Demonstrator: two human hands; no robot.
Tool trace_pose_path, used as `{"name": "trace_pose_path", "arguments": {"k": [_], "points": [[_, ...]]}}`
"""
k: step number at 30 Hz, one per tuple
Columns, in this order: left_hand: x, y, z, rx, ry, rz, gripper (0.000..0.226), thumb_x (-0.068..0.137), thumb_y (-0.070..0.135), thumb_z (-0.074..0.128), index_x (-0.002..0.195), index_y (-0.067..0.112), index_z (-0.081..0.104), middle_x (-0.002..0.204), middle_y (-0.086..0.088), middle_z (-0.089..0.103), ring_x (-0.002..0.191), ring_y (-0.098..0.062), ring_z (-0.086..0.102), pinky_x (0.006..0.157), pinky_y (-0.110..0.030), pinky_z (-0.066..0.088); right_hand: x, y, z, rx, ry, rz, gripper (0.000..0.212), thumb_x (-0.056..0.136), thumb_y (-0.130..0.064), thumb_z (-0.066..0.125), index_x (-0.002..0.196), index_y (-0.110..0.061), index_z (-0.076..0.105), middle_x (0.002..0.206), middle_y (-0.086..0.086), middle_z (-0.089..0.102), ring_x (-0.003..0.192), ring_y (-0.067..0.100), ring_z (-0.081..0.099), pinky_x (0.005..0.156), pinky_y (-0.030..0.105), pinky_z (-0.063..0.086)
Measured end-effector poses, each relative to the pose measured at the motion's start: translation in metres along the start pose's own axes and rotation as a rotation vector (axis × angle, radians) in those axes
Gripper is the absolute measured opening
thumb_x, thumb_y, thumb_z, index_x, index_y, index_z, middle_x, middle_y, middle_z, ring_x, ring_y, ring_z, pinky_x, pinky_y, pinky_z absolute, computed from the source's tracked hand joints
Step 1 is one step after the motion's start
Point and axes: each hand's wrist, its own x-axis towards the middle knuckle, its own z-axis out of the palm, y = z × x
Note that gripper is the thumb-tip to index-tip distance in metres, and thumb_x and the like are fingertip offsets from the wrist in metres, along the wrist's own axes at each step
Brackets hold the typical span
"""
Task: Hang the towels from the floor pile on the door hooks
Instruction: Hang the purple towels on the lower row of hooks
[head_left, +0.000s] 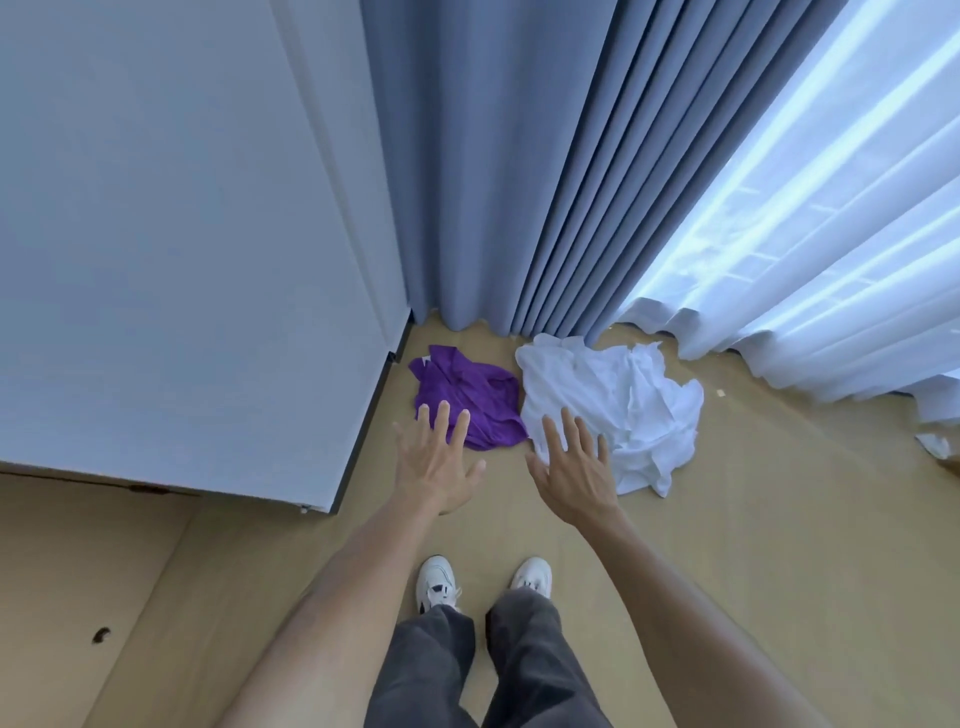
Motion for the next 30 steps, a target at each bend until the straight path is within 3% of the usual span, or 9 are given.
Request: {"name": "trace_pose_path", "arguments": {"k": [2, 10, 14, 16, 21, 25, 30], "points": [[0.019, -0.002, 0.0, -0.012, -0.022, -0.019, 0.074, 0.096, 0.056, 0.03, 0.153, 0.022, -0.002, 0.161, -0.009, -0.006, 0.147, -0.033, -0.004, 0.113, -0.061, 0.004, 0.024, 0.009, 0.001, 0.001, -0.019, 0.003, 0.068, 0.09, -0.052, 0.021, 0.139, -0.01, 0.044, 0.147, 0.02, 0.038, 0.133, 0.037, 0.04, 0.104, 0.056, 0.032], [0.118, 0.011, 0.014, -0.052, -0.052, -0.108, 0.072, 0.097, 0.054, 0.031, 0.153, 0.02, 0.003, 0.161, -0.01, 0.001, 0.148, -0.033, 0.001, 0.115, -0.056, 0.008, 0.138, 0.044, 0.03, -0.01, -0.114, -0.128, 0.061, 0.098, -0.046, 0.031, 0.148, -0.013, 0.022, 0.156, 0.015, 0.017, 0.142, 0.031, 0.019, 0.113, 0.05, 0.016], [0.172, 0.015, 0.058, -0.098, -0.082, -0.163, 0.069, 0.097, 0.051, 0.033, 0.153, 0.02, 0.006, 0.161, -0.009, 0.002, 0.147, -0.032, 0.001, 0.117, -0.055, 0.01, 0.188, 0.055, 0.077, 0.003, -0.133, -0.159, 0.062, 0.095, -0.048, 0.03, 0.144, -0.01, 0.033, 0.152, 0.019, 0.027, 0.137, 0.035, 0.029, 0.109, 0.053, 0.024], [0.201, 0.013, 0.09, -0.104, -0.091, -0.181, 0.068, 0.096, 0.048, 0.036, 0.152, 0.019, 0.01, 0.16, -0.008, 0.006, 0.147, -0.031, 0.005, 0.116, -0.054, 0.014, 0.209, 0.061, 0.109, 0.007, -0.149, -0.172, 0.064, 0.092, -0.048, 0.025, 0.142, -0.009, 0.038, 0.149, 0.02, 0.033, 0.134, 0.036, 0.035, 0.107, 0.055, 0.029], [0.275, -0.001, 0.189, -0.056, -0.114, -0.148, 0.063, 0.093, 0.045, 0.039, 0.148, 0.021, 0.02, 0.155, -0.006, 0.016, 0.141, -0.029, 0.018, 0.11, -0.051, 0.024, 0.263, 0.08, 0.219, -0.009, -0.17, -0.195, 0.059, 0.096, -0.042, 0.04, 0.145, -0.009, 0.031, 0.152, 0.019, 0.027, 0.137, 0.035, 0.029, 0.11, 0.054, 0.022], [0.336, -0.01, 0.269, -0.037, -0.145, -0.137, 0.063, 0.094, 0.044, 0.038, 0.149, 0.02, 0.017, 0.158, -0.008, 0.009, 0.145, -0.03, 0.009, 0.112, -0.051, 0.018, 0.306, 0.092, 0.313, -0.017, -0.198, -0.194, 0.06, 0.09, -0.043, 0.034, 0.134, -0.005, 0.047, 0.142, 0.023, 0.042, 0.126, 0.038, 0.045, 0.1, 0.057, 0.037], [0.41, -0.015, 0.361, -0.036, -0.155, -0.088, 0.064, 0.096, 0.04, 0.037, 0.152, 0.019, 0.013, 0.16, -0.008, 0.002, 0.147, -0.031, 0.001, 0.116, -0.051, 0.012, 0.36, 0.114, 0.422, -0.061, -0.207, -0.175, 0.057, 0.097, -0.039, 0.038, 0.145, -0.01, 0.029, 0.155, 0.017, 0.018, 0.142, 0.032, 0.019, 0.112, 0.051, 0.017]]}}
